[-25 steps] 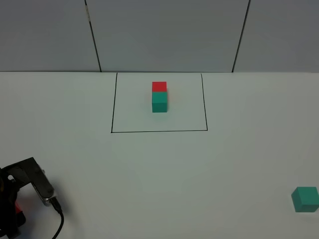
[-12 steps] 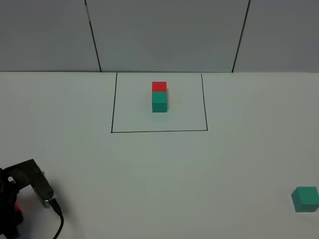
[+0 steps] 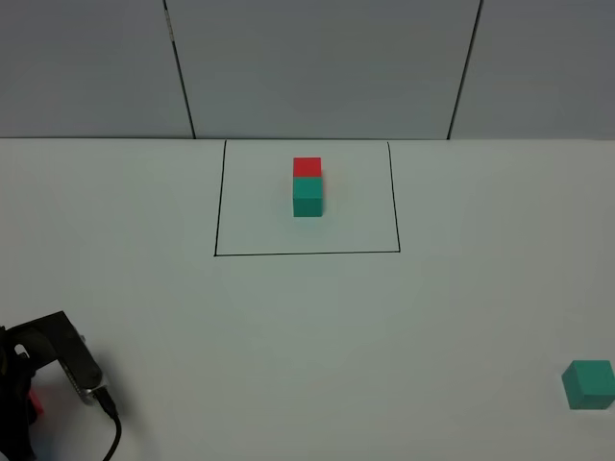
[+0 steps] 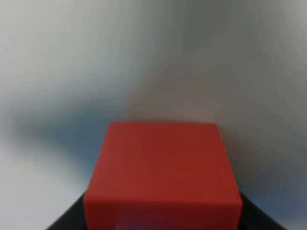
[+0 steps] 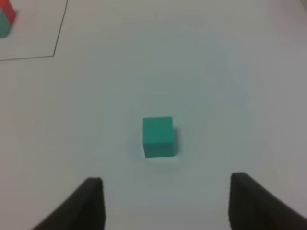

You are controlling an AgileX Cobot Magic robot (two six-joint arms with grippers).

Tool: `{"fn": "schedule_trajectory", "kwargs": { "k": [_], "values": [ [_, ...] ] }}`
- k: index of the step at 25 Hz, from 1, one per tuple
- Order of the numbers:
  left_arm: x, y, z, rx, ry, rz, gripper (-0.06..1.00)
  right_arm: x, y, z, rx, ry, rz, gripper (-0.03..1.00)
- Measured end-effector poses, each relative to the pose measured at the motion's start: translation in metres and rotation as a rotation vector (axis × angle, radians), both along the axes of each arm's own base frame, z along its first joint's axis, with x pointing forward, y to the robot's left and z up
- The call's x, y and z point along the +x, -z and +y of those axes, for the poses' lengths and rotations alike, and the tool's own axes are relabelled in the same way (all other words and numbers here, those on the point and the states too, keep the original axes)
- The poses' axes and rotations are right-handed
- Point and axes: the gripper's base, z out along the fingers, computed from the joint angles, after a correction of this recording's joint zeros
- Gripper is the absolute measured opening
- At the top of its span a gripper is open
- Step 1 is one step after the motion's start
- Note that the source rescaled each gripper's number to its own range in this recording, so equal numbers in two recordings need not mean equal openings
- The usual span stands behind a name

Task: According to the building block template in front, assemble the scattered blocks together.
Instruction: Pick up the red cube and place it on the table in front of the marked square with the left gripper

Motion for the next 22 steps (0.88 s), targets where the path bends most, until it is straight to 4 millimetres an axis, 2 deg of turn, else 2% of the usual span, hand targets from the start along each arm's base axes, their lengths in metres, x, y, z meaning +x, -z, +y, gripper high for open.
{"fn": "schedule_trajectory", "kwargs": {
  "k": [8, 22],
  "values": [
    [0.0037, -0.0001, -0.0012, -0.009, 0.03, -0.035, 0.0, 0.0, 0.0, 0.0, 0.0, 0.0, 0.0, 0.39],
    [0.0069, -0.0012, 0.0036, 0.08, 0.239, -0.017, 0.0, 0.0, 0.0, 0.0, 0.0, 0.0, 0.0, 0.39]
  ]
}}
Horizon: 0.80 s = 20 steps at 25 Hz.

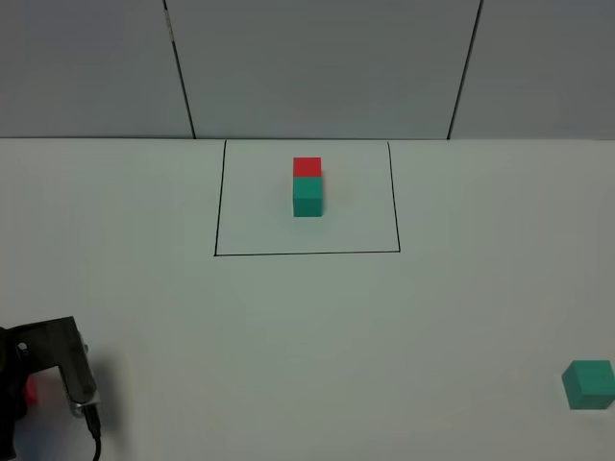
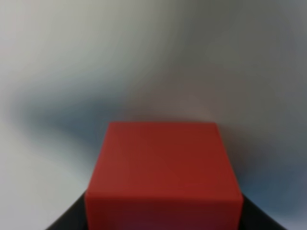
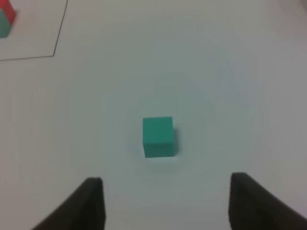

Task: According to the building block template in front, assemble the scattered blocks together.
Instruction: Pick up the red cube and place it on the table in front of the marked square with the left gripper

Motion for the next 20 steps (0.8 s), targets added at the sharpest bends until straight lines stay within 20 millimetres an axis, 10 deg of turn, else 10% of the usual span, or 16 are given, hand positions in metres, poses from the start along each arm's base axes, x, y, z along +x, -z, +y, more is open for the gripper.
{"fn": "schedule_trajectory", "kwargs": {
  "k": [20],
  "values": [
    [0.034, -0.028, -0.038, -0.264, 0.226, 0.036, 0.0, 0.0, 0.0, 0.0, 0.0, 0.0, 0.0, 0.39]
  ]
}}
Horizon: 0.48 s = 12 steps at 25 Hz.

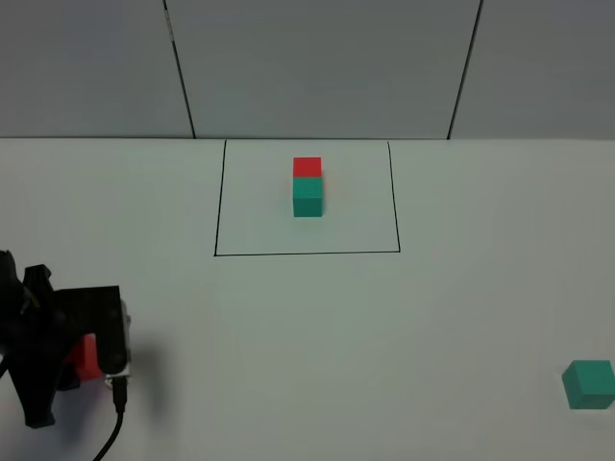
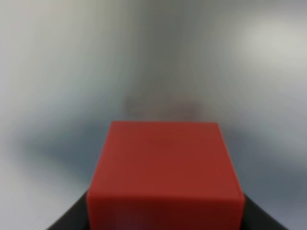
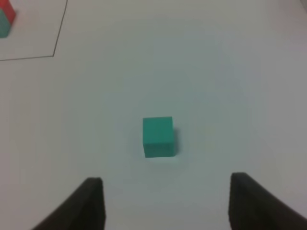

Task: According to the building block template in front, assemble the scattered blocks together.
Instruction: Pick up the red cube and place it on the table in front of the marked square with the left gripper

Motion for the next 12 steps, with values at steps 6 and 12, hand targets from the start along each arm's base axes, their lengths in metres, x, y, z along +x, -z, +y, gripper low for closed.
{"fn": "schedule_trajectory", "kwargs": {
  "k": [6, 12],
  "values": [
    [0.024, -0.03, -0.016, -0.142, 0.034, -0.03, 0.0, 0.0, 0.0, 0.0, 0.0, 0.0, 0.0, 0.39],
    [0.039, -0.049, -0.02, -0.173, 0.053, -0.078, 0.0, 0.0, 0.0, 0.0, 0.0, 0.0, 0.0, 0.39]
  ]
}}
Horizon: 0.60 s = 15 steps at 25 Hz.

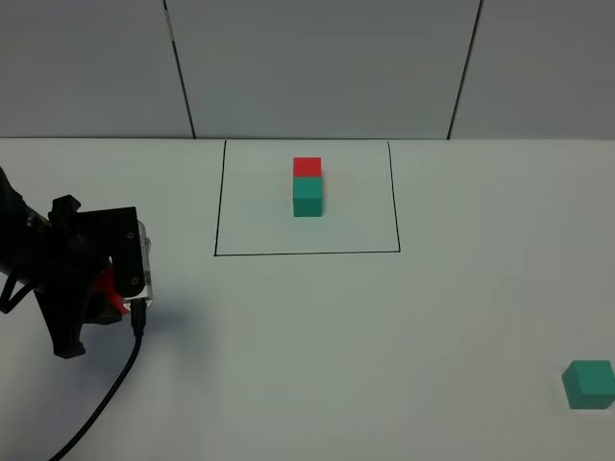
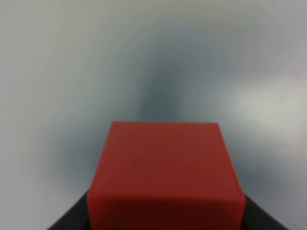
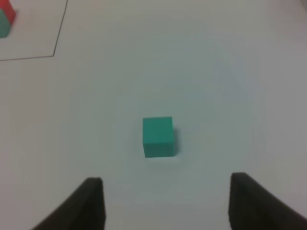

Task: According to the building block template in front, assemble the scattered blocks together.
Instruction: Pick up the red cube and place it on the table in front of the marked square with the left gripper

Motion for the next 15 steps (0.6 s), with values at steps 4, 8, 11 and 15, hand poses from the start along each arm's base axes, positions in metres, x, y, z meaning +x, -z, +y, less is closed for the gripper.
{"fn": "schedule_trajectory", "kwargs": {
  "k": [4, 8, 11, 15],
  "values": [
    [0.003, 0.0, -0.002, -0.005, 0.008, 0.018, 0.0, 0.0, 0.0, 0.0, 0.0, 0.0, 0.0, 0.39],
    [0.007, 0.004, -0.008, -0.005, 0.029, 0.046, 0.0, 0.0, 0.0, 0.0, 0.0, 0.0, 0.0, 0.39],
    [0.012, 0.006, -0.016, -0.006, 0.052, 0.054, 0.0, 0.0, 0.0, 0.0, 0.0, 0.0, 0.0, 0.39],
    [0.019, 0.011, -0.027, -0.008, 0.084, 0.076, 0.0, 0.0, 0.0, 0.0, 0.0, 0.0, 0.0, 0.39]
  ]
}}
